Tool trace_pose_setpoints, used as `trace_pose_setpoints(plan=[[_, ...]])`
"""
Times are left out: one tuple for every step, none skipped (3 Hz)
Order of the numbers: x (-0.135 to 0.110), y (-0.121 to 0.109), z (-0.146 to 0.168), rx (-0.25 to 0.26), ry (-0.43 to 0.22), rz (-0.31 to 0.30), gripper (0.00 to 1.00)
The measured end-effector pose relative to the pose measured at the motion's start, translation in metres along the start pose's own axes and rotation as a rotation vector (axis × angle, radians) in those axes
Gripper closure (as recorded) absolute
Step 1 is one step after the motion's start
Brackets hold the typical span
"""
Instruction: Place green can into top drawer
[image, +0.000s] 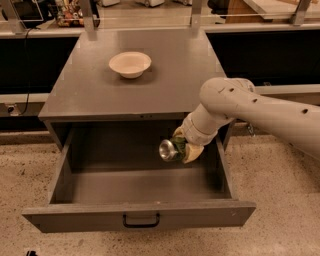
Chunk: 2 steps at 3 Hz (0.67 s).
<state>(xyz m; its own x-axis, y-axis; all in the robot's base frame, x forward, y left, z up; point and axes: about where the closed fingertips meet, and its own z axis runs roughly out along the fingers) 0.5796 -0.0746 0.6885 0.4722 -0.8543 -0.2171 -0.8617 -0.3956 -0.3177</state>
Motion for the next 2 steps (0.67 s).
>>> trace_pose_setpoints(plan=[[-0.0001, 0.0001, 0.0000, 0.000, 0.000, 0.000, 1.00], [-0.0070, 0.0061, 0.0021, -0.017, -0.002, 0.048, 1.00]])
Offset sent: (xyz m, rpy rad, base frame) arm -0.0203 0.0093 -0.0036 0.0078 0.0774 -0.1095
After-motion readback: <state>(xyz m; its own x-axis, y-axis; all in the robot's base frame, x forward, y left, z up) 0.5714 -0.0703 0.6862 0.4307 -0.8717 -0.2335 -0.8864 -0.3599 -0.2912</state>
